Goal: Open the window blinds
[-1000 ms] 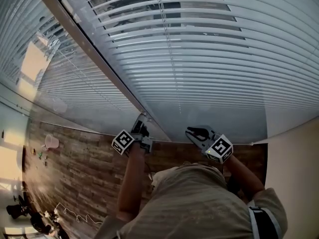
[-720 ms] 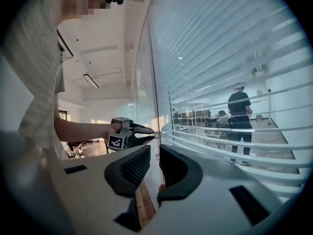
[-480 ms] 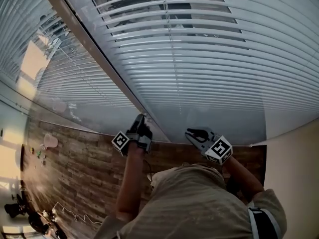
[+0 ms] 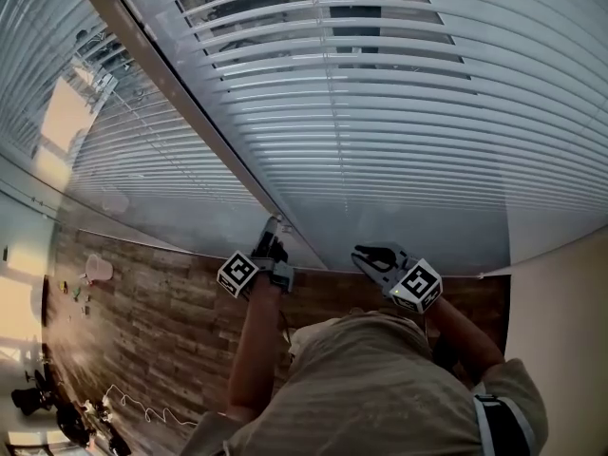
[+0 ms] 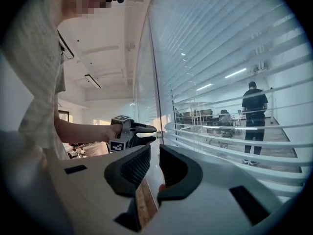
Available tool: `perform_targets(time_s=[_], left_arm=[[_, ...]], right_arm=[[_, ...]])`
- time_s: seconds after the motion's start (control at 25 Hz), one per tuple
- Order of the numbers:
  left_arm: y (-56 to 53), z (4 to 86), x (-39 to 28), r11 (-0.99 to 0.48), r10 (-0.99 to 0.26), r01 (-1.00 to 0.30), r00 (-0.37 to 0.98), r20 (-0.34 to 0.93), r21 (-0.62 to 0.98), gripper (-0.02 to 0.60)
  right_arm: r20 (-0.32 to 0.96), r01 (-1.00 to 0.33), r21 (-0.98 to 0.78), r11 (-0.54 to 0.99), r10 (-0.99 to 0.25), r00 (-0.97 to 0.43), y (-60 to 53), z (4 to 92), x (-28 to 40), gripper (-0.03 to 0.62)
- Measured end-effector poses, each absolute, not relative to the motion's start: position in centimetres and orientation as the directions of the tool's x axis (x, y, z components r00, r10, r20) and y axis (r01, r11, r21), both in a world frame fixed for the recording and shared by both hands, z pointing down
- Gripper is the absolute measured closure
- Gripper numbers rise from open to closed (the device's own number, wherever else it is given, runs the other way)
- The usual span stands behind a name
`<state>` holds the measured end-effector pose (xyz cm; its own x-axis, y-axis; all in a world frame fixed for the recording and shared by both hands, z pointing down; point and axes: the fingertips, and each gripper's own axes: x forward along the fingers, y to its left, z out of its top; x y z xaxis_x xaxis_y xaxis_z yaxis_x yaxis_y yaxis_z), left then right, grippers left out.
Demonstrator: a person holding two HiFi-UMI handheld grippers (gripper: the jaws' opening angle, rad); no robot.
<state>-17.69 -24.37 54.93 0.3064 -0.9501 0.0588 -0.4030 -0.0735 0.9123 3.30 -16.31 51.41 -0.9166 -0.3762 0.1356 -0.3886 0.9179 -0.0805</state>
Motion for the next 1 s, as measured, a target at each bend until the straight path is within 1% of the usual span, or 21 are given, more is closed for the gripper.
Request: perform_targets(time_s=[0.04, 0.12, 0.2, 0.28, 0.36, 0.44, 0.52, 0.64, 0.84, 0.92, 1.0], left_arm=[[-24.2, 54.3, -17.4, -0.099, -0.945, -0.531, 0.316, 0.088, 0.842, 0.389], [-23.8, 53.3, -16.6, -0.146, -0.935, -0.755, 0.316, 0.160, 0.639, 0.371], [-23.5, 53.3, -16.2, -0.171, -0.929, -0.897, 0.284, 0.236, 0.408, 0.371], [-23.6, 53.0, -16.0, -0.182, -0.932, -0.963, 0.233, 0.278, 0.198, 0.371], [-23.8, 52.7, -15.4, -0.190, -0.940, -0.982, 0.186, 0.287, 0.015, 0.371], [-23.7, 53.3, -14.9, -0.185, -0.944, -0.977, 0.147, 0.295, -0.106, 0.371], [-23.9, 54.4, -15.1, -0.166, -0.945, -0.974, 0.113, 0.308, -0.153, 0.371], [-24.4, 55.2, -16.1, -0.135, -0.945, -0.977, 0.077, 0.317, -0.166, 0.374], [-24.7, 55.6, -15.7, -0.156, -0.947, -0.977, 0.107, 0.302, -0.145, 0.446], [-24.7, 55.9, -15.7, -0.155, -0.945, -0.982, 0.115, 0.306, -0.109, 0.449], [-24.5, 56.0, -15.7, -0.152, -0.941, -0.988, 0.137, 0.309, -0.024, 0.451]], right_arm=[[0.131, -0.388, -0.076, 0.919, -0.376, -0.917, -16.2, 51.1, 3.5, 0.530], [0.128, -0.390, -0.075, 0.918, -0.379, -0.916, -16.0, 50.5, 3.9, 0.530], [0.136, -0.395, -0.083, 0.915, -0.383, -0.914, -16.0, 50.6, 4.2, 0.530], [0.136, -0.398, -0.080, 0.914, -0.386, -0.912, -16.3, 50.6, 4.3, 0.530], [0.128, -0.407, -0.073, 0.911, -0.396, -0.909, -16.6, 50.4, 4.8, 0.530], [0.125, -0.416, -0.076, 0.906, -0.405, -0.906, -16.8, 51.0, 5.2, 0.530], [0.124, -0.414, -0.077, 0.907, -0.403, -0.907, -17.0, 51.7, 5.1, 0.530], [0.128, -0.410, -0.073, 0.909, -0.399, -0.908, -17.3, 51.8, 4.7, 0.530], [0.124, -0.399, -0.069, 0.914, -0.389, -0.913, -17.6, 52.5, 4.2, 0.530], [0.132, -0.401, -0.073, 0.913, -0.390, -0.911, -17.5, 52.9, 4.2, 0.530], [0.141, -0.401, -0.072, 0.913, -0.389, -0.910, -17.4, 52.9, 4.3, 0.530]])
